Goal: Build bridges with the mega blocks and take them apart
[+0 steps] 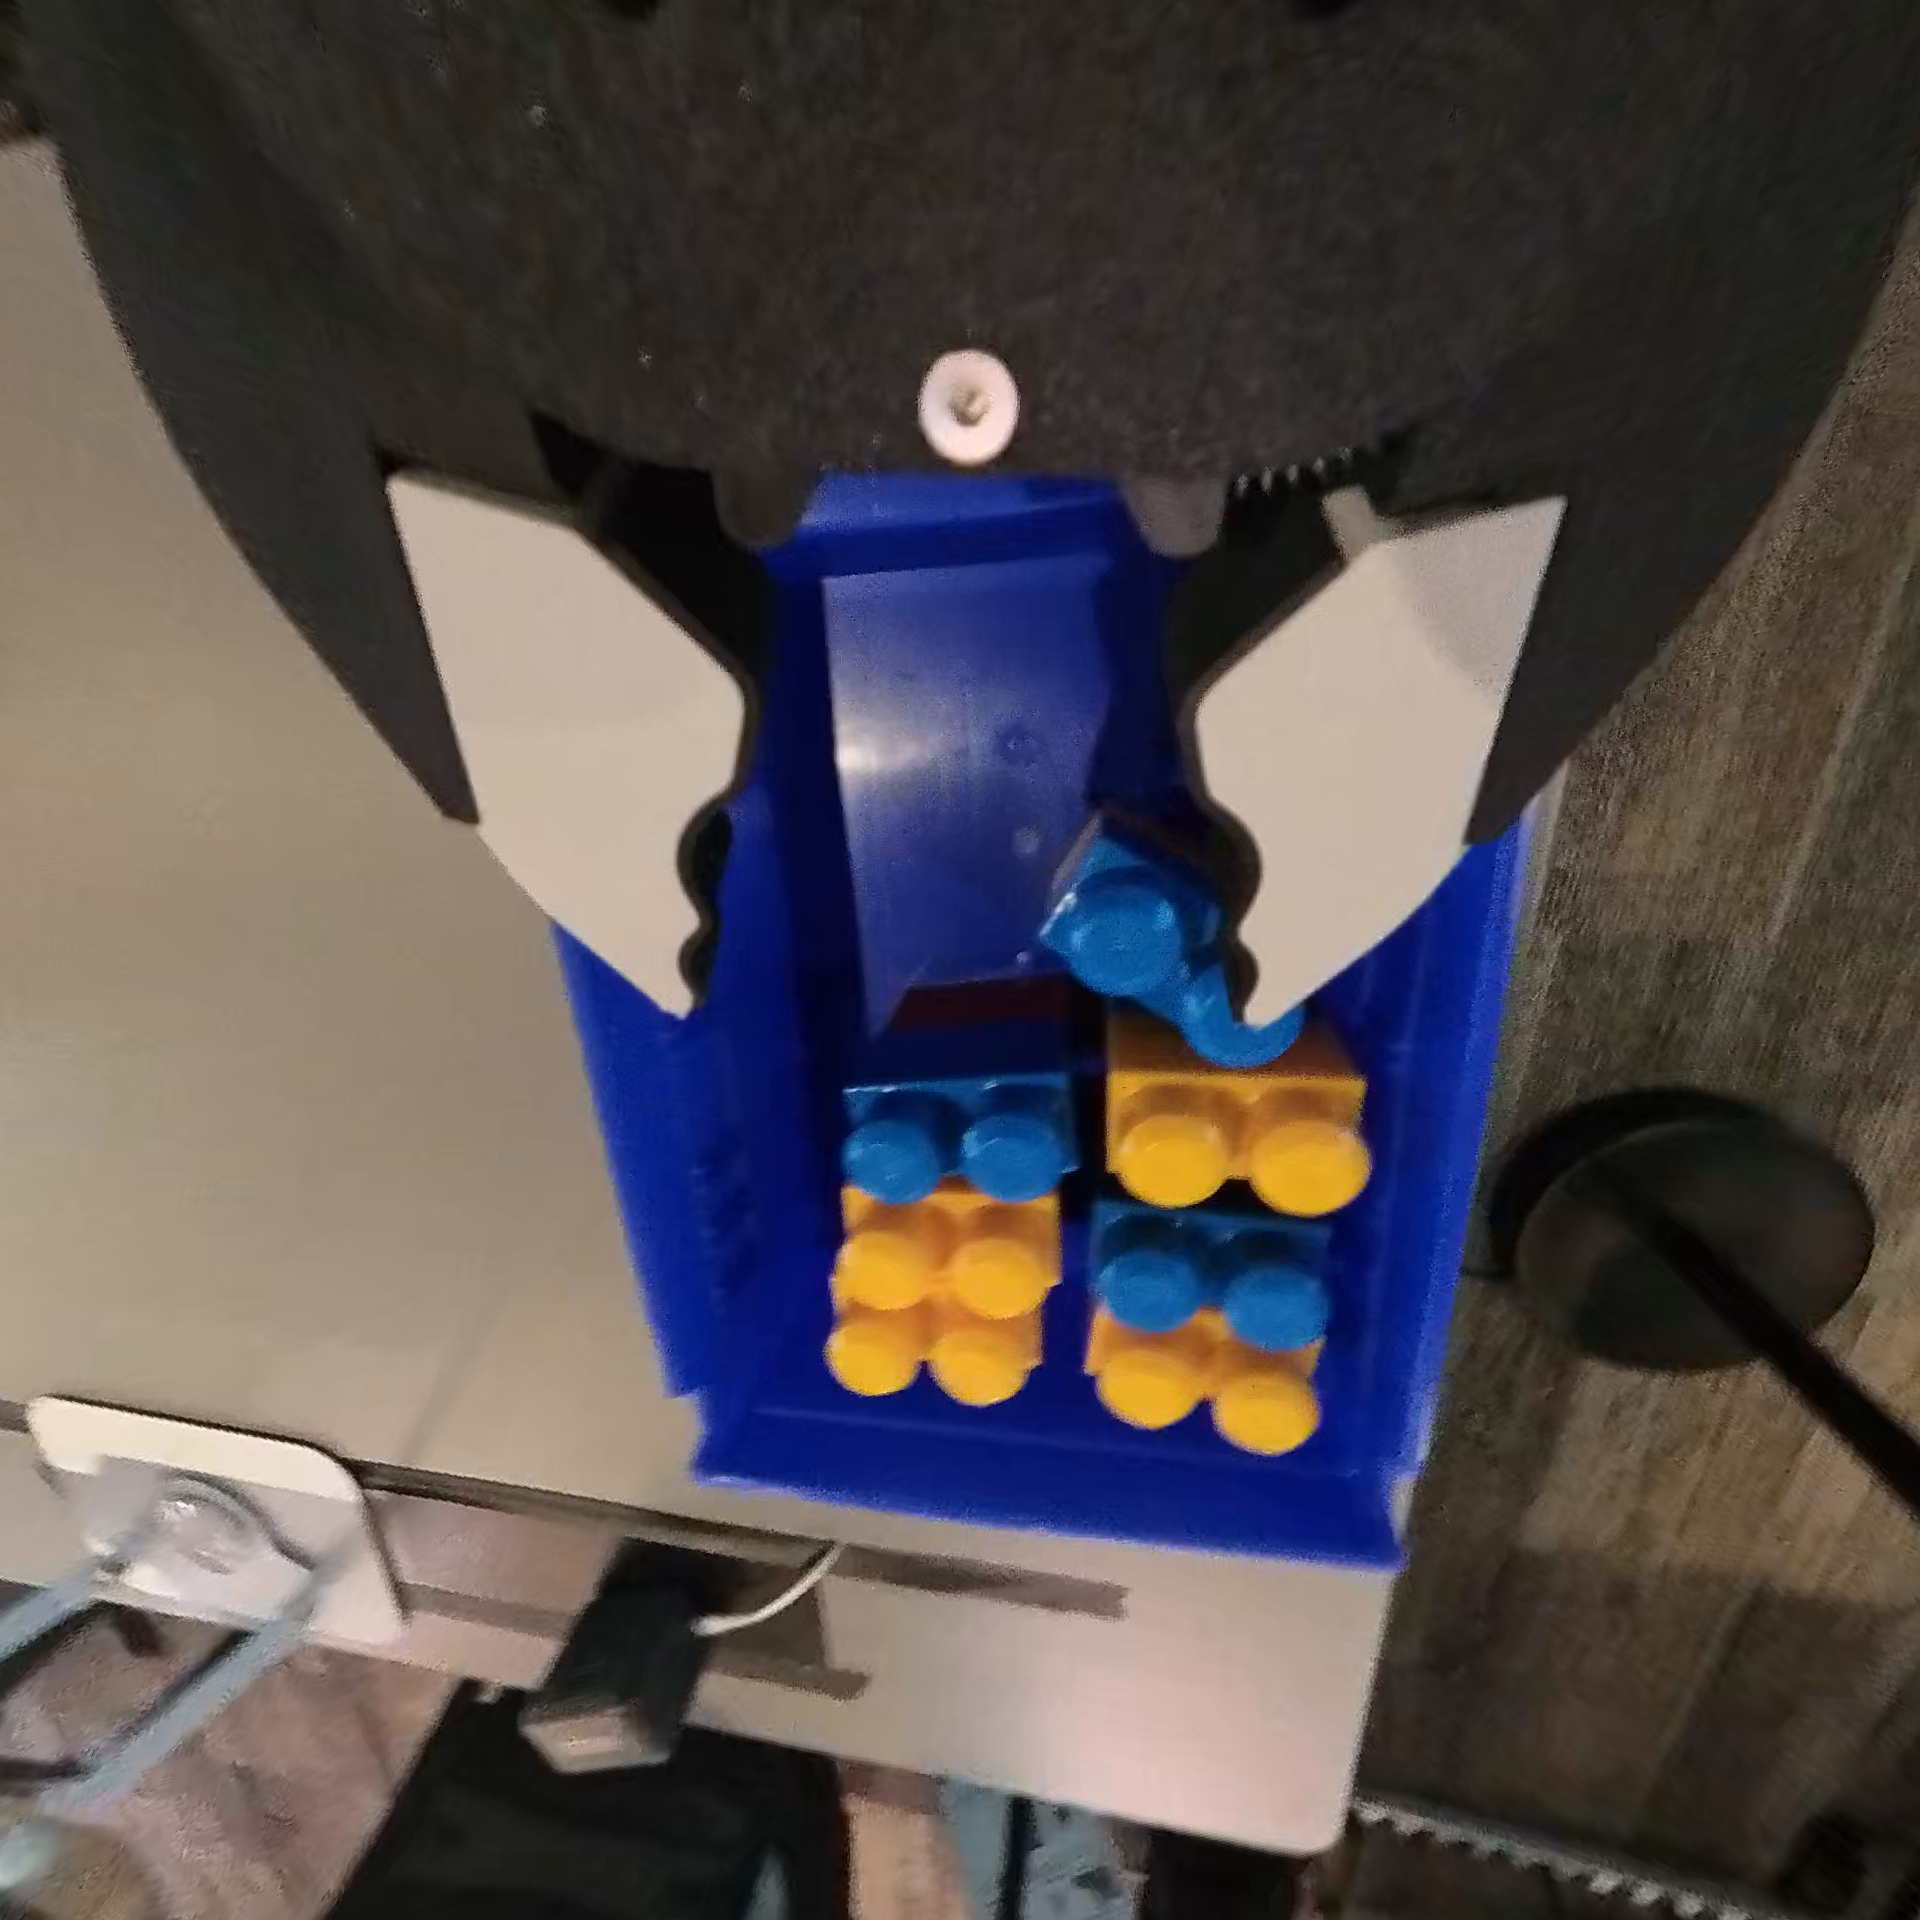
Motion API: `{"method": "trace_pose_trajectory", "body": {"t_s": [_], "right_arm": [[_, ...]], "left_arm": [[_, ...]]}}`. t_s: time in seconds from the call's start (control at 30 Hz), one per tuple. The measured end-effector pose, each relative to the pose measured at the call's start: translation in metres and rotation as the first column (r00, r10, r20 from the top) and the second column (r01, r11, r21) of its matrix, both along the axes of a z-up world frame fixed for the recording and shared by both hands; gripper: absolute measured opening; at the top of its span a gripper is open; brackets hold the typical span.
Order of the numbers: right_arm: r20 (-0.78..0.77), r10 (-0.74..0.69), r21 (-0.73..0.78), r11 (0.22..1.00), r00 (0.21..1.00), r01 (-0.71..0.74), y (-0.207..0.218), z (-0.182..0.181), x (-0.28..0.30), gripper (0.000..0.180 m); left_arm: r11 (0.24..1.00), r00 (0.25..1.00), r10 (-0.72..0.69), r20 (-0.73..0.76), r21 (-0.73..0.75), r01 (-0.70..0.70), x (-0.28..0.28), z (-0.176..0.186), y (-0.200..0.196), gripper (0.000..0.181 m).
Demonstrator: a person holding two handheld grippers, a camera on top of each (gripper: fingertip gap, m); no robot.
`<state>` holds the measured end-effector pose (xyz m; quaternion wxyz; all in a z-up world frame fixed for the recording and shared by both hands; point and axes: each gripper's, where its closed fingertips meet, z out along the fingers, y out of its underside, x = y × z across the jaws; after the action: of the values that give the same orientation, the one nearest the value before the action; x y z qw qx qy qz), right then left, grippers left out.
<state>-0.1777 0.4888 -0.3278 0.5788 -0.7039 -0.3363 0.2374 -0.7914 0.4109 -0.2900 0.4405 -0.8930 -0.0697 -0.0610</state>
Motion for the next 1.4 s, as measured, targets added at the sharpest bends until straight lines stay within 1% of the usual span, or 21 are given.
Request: {"method": "trace_pose_trajectory", "body": {"t_s": [0.1, 0.2, 0.33, 0.5, 0.57, 0.6, 0.67, 0.7, 0.73, 0.9, 1.0, 1.1, 1.27, 1.4], "right_arm": [[0.021, -0.003, 0.003, 1.000, 1.000, 0.003, -0.003, -0.003, -0.002, 0.114], [0.027, -0.017, 0.016, 1.000, 0.999, 0.016, -0.003, -0.001, -0.001, 0.112], [0.005, 0.005, -0.022, 1.000, 1.000, -0.005, -0.007, -0.003, -0.005, 0.112], [0.001, 0.022, -0.021, 1.000, 1.000, -0.022, -0.011, -0.001, -0.008, 0.112], [0.002, 0.027, -0.022, 0.999, 1.000, -0.027, -0.012, -0.001, -0.008, 0.111], [0.003, 0.029, -0.023, 0.999, 1.000, -0.028, -0.012, -0.002, -0.008, 0.111], [0.000, 0.034, -0.027, 0.999, 0.999, -0.034, -0.012, -0.002, -0.009, 0.111], [-0.003, 0.036, -0.027, 0.999, 0.999, -0.036, -0.013, -0.002, -0.009, 0.111], [-0.004, 0.038, -0.025, 0.999, 0.999, -0.039, -0.013, -0.001, -0.010, 0.110], [-0.018, 0.057, -0.023, 0.998, 0.998, -0.057, -0.015, 0.001, -0.012, 0.109], [-0.015, 0.050, -0.025, 0.998, 0.999, -0.051, -0.015, 0.000, -0.011, 0.107], [-0.018, 0.054, -0.029, 0.998, 0.998, -0.054, -0.015, 0.000, -0.011, 0.105], [-0.004, 0.068, -0.025, 0.997, 0.998, -0.068, -0.018, -0.001, -0.012, 0.091], [-0.008, 0.066, -0.027, 0.997, 0.998, -0.067, -0.017, -0.001, -0.011, 0.090]], "left_arm": [[0.994, 0.995, 0.104, -0.001, -0.035, -0.104, -0.016, -0.023, -0.001, 0.091], [0.984, 0.985, 0.171, -0.015, -0.053, -0.172, -0.021, -0.034, -0.001, 0.090], [0.970, 0.970, 0.232, -0.070, -0.061, -0.237, -0.026, -0.041, -0.001, 0.074], [0.956, 0.964, 0.246, -0.103, -0.137, -0.259, -0.022, -0.062, 0.006, 0.071], [0.950, 0.962, 0.250, -0.108, -0.163, -0.265, -0.022, -0.069, 0.010, 0.073], [0.947, 0.962, 0.250, -0.111, -0.178, -0.267, -0.023, -0.072, 0.011, 0.071], [0.940, 0.965, 0.243, -0.099, -0.223, -0.260, -0.025, -0.081, 0.011, 0.062], [0.936, 0.967, 0.244, -0.071, -0.242, -0.254, -0.025, -0.086, 0.011, 0.057], [0.934, 0.967, 0.254, -0.035, -0.251, -0.254, -0.026, -0.089, 0.011, 0.057], [0.930, 0.954, 0.296, 0.037, -0.238, -0.280, -0.036, -0.088, 0.012, 0.054], [0.935, 0.958, 0.286, 0.026, -0.224, -0.274, -0.041, -0.083, 0.007, 0.046], [0.947, 0.966, 0.253, 0.051, -0.216, -0.237, -0.038, -0.078, 0.002, 0.043], [0.951, 0.977, 0.212, -0.020, -0.225, -0.211, -0.038, -0.073, -0.008, 0.042], [0.971, 0.986, 0.154, -0.060, -0.174, -0.163, -0.031, -0.061, -0.009, 0.041]]}}
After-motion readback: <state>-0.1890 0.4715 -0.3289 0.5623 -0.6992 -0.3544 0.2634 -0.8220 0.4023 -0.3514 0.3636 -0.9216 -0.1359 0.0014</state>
